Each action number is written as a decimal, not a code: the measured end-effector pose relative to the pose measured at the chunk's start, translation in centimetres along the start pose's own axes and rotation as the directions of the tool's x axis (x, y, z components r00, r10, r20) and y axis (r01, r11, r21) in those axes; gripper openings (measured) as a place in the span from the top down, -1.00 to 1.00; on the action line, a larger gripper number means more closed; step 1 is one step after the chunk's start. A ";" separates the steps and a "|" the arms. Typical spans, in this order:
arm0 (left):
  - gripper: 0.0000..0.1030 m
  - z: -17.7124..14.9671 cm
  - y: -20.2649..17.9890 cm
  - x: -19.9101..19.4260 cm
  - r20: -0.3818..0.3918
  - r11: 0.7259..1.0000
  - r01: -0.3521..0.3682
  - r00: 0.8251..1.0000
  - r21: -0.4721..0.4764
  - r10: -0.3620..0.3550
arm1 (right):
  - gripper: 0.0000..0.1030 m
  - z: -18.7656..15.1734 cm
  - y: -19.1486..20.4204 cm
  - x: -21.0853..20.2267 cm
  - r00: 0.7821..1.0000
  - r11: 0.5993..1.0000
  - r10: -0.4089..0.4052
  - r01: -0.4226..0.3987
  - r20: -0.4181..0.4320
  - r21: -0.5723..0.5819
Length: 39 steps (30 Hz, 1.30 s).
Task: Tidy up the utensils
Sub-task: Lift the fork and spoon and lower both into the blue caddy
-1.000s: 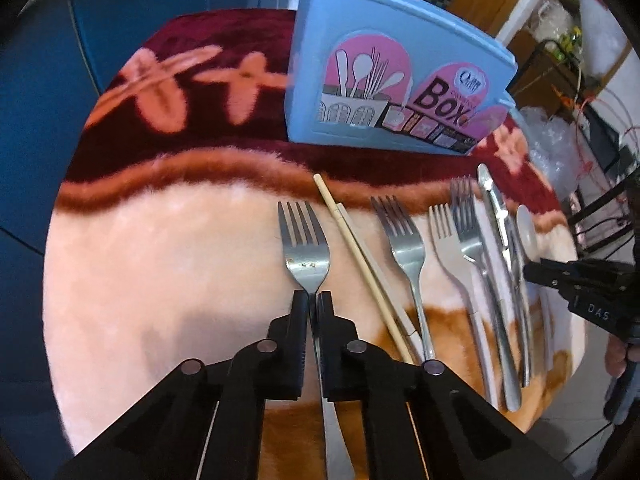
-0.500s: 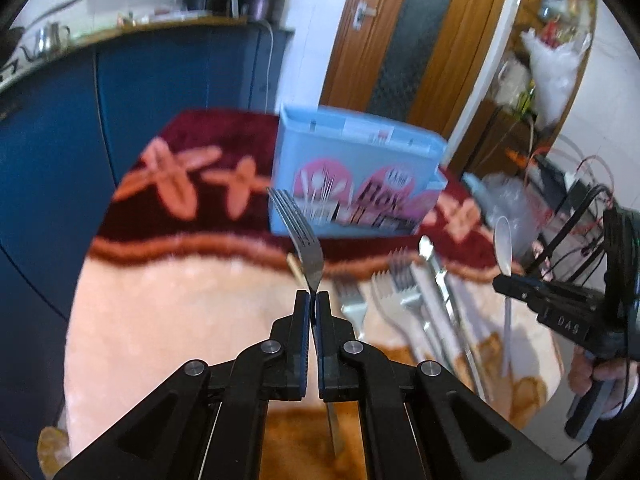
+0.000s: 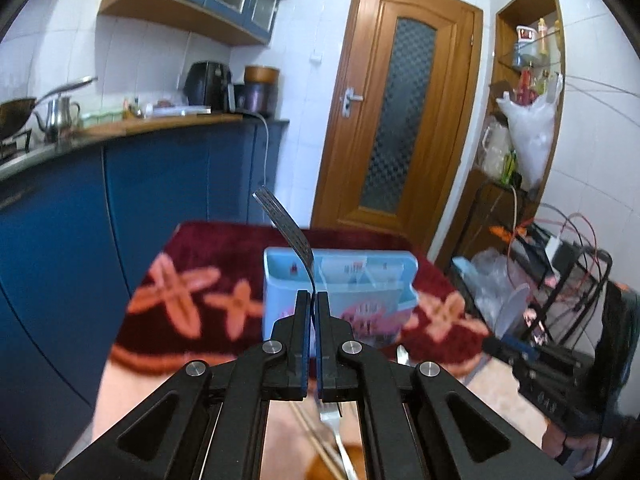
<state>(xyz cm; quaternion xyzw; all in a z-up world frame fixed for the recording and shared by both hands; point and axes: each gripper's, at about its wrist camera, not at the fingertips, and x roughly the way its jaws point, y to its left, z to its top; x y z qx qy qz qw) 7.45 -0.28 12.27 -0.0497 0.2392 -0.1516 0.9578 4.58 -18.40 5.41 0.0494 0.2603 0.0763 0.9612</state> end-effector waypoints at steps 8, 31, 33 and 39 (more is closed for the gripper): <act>0.97 5.4 -0.3 2.0 0.091 0.998 -0.055 0.994 0.011 0.054 | 0.79 2.4 -1.0 0.6 0.998 1.000 0.024 -0.025 0.053 0.008; 0.97 3.6 -0.5 11.8 0.013 0.986 -0.156 0.988 0.055 0.156 | 0.79 8.7 -0.9 6.5 0.982 0.993 0.111 -0.104 0.154 -0.051; 0.97 3.2 -0.5 12.0 0.008 0.986 -0.157 0.988 0.056 0.156 | 0.79 8.7 -1.0 7.6 0.983 0.993 0.115 -0.109 0.144 -0.052; 0.97 2.3 -0.3 12.7 -0.009 0.988 -0.144 0.990 0.050 0.144 | 0.79 8.0 -1.3 10.7 0.991 0.993 0.113 -0.110 0.075 -0.049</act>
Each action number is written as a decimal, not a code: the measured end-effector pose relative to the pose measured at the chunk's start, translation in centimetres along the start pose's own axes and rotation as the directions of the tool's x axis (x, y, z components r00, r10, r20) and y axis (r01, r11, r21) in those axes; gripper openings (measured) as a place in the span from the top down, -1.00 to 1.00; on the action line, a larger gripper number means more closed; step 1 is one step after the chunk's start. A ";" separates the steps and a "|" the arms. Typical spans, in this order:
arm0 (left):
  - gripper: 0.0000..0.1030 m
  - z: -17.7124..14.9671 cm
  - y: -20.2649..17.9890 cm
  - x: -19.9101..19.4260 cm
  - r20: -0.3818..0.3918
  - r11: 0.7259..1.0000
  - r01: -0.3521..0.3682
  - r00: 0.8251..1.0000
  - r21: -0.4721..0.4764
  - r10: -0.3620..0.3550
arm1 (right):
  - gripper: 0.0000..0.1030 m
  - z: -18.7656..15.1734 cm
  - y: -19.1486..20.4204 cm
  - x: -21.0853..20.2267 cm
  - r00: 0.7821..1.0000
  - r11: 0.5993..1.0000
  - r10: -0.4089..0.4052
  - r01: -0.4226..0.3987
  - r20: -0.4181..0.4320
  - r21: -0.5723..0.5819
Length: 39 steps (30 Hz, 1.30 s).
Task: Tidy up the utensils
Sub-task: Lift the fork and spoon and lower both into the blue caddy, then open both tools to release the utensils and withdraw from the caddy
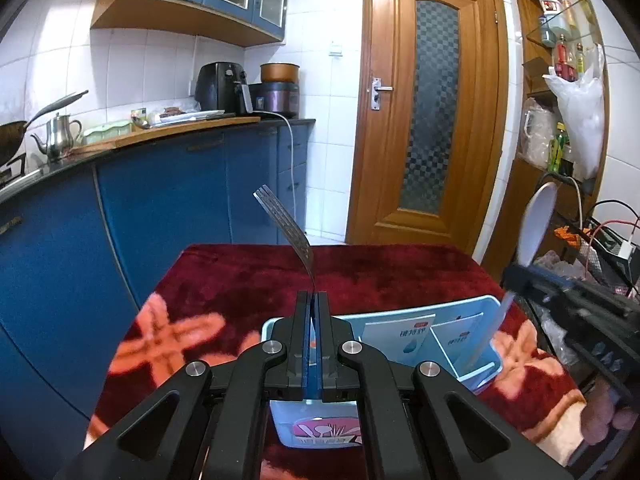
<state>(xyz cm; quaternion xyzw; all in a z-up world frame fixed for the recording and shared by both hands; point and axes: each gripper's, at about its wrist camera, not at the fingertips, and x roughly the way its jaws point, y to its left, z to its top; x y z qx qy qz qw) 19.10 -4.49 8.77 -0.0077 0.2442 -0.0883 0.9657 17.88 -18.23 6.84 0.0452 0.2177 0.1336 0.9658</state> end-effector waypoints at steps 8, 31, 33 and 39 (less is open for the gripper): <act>0.96 -1.2 0.3 1.3 -0.048 1.000 0.024 0.999 -0.018 -0.025 | 0.78 -1.7 -0.7 1.7 0.997 1.000 -0.002 0.004 -0.077 0.025; 0.46 -2.3 -0.8 -5.4 -0.090 0.994 0.108 0.990 -0.026 -0.110 | 0.41 -2.6 0.6 -4.8 0.998 0.995 0.018 -0.012 -0.065 0.103; 0.45 -2.5 -0.9 -6.4 -0.094 0.993 0.113 0.989 -0.019 -0.114 | 0.40 -3.1 0.6 -5.5 0.996 0.992 0.025 -0.015 -0.083 0.126; 0.45 -4.0 -0.7 -8.8 -0.155 0.994 0.108 0.982 -0.021 -0.110 | 0.40 -5.2 1.3 -7.4 0.990 0.989 0.029 -0.008 -0.141 0.150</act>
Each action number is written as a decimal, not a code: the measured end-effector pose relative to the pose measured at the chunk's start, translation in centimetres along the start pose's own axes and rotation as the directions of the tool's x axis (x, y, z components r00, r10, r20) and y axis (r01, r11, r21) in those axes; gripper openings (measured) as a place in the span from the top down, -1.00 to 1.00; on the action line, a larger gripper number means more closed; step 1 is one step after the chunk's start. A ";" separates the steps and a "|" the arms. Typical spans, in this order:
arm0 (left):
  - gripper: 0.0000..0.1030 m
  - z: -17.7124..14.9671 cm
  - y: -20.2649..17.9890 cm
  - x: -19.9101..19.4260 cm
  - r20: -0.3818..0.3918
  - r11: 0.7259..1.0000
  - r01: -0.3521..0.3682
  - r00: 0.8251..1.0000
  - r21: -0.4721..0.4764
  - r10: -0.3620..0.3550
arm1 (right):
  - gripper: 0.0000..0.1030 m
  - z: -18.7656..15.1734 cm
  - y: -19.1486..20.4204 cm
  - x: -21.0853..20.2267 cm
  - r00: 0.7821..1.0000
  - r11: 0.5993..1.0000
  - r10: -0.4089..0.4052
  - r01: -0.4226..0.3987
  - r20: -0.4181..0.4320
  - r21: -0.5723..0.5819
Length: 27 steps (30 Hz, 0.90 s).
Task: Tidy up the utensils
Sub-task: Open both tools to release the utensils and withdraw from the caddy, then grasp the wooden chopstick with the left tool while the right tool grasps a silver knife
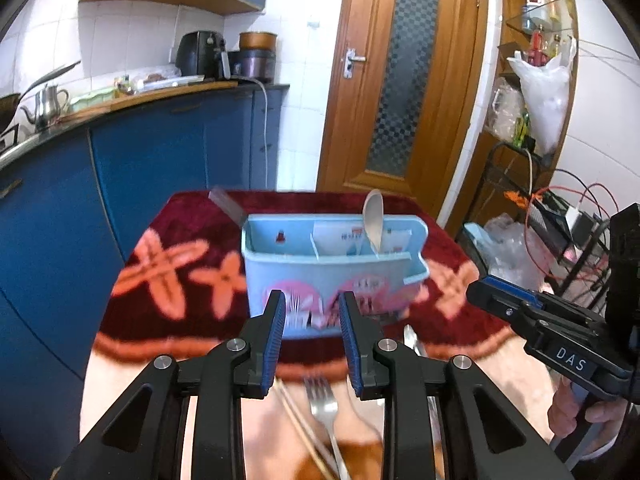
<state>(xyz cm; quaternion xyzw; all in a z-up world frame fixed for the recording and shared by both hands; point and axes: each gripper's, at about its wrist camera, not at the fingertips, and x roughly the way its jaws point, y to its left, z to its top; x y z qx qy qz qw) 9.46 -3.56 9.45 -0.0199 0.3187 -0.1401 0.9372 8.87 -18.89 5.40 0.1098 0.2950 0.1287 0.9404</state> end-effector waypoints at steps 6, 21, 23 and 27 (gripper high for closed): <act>0.28 -2.3 0.3 -0.3 -0.078 0.999 -0.033 0.996 -0.005 0.033 | 0.38 -2.3 0.2 -1.2 0.999 1.000 -0.008 0.008 -0.041 0.009; 0.28 -7.4 1.1 3.3 -0.248 0.998 -0.057 0.968 -0.032 0.047 | 0.31 -7.5 -1.3 0.9 0.979 0.999 -0.035 0.041 -0.200 0.026; 0.28 -7.8 1.3 3.9 -0.269 0.997 -0.062 0.962 -0.038 0.049 | 0.31 -7.7 -1.6 1.3 0.976 0.998 -0.038 0.046 -0.215 0.032; 0.28 -8.4 1.6 4.8 -0.302 0.996 -0.078 0.951 -0.037 0.063 | 0.31 -8.1 -1.8 1.8 0.972 0.998 -0.043 0.052 -0.231 0.032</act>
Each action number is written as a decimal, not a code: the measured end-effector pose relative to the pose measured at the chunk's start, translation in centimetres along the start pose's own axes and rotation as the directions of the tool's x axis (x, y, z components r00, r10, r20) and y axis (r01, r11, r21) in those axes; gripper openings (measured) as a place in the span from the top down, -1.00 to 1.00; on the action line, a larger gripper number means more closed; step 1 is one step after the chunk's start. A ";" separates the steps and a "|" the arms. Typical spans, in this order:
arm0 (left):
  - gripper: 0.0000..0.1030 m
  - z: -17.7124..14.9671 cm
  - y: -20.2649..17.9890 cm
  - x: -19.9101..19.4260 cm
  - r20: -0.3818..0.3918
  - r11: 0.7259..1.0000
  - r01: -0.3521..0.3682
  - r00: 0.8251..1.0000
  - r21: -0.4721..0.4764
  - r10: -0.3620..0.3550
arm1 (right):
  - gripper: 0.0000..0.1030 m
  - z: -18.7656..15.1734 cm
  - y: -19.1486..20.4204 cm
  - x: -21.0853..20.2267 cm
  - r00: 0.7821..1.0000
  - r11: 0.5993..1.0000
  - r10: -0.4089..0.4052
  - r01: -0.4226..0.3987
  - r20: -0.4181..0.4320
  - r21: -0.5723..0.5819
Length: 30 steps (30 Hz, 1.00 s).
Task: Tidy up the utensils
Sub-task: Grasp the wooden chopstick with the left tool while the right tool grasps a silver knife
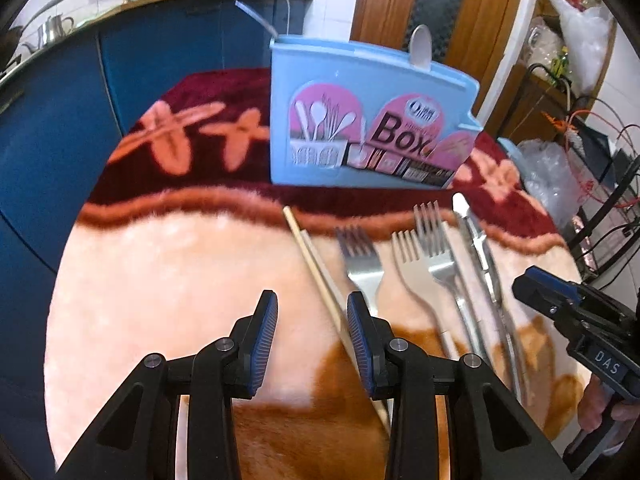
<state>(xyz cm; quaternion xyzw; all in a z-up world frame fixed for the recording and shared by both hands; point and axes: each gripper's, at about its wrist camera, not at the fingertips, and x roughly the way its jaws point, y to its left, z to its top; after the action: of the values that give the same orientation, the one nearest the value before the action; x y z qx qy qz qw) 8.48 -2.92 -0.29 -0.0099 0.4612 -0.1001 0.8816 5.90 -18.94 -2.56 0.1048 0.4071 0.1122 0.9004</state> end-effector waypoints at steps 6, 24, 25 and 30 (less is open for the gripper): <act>0.27 -0.1 0.3 1.2 -0.026 1.000 0.002 1.000 -0.007 -0.002 | 0.31 -0.1 0.0 0.7 1.000 1.000 -0.004 0.004 -0.017 -0.002; 0.35 2.9 1.5 3.1 -0.048 0.999 -0.031 0.998 0.009 0.032 | 0.31 1.9 0.6 2.9 0.995 0.998 -0.023 0.017 -0.095 -0.059; 0.36 3.2 1.5 3.1 -0.050 1.000 -0.027 0.998 0.010 0.028 | 0.31 2.2 0.7 3.1 0.994 0.998 -0.027 0.020 -0.102 -0.066; 0.43 4.5 2.2 3.9 -0.074 1.000 -0.006 0.997 -0.014 0.005 | 0.31 3.7 0.9 4.2 0.991 0.996 -0.040 0.030 -0.128 -0.084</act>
<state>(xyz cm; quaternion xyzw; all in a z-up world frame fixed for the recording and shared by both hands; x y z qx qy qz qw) 14.69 -1.84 -1.07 -0.0112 0.4943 -0.0945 0.8641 11.34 -17.27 -2.89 0.0533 0.4614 0.1195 0.8775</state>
